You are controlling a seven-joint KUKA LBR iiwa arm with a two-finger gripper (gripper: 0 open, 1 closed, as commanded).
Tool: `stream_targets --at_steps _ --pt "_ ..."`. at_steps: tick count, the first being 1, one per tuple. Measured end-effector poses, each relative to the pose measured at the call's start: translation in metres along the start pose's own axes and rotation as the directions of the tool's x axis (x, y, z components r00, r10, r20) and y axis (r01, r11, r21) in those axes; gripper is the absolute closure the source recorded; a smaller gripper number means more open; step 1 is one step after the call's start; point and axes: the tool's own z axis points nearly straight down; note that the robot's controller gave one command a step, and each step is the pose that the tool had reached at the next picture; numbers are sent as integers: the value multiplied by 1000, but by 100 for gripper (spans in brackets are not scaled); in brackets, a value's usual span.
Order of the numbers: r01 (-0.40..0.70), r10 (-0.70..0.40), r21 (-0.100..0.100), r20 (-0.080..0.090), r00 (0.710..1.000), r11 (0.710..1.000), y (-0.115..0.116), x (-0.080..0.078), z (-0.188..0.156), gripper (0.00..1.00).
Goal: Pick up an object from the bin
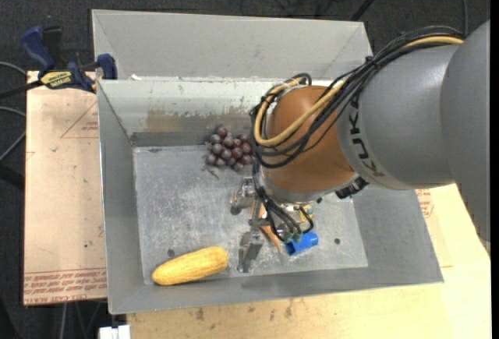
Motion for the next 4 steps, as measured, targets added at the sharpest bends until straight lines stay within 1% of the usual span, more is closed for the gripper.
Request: stream_targets --at_steps 1,2,3,4 --pt "0 0 0 0 1000 1000 0 0 0 0" --pt "106 -106 1 1 994 994 1 -4 3 0" --pt "300 -300 -1 4 954 954 -32 -9 32 0" --pt "204 -204 1 0 979 979 -65 -18 48 0"
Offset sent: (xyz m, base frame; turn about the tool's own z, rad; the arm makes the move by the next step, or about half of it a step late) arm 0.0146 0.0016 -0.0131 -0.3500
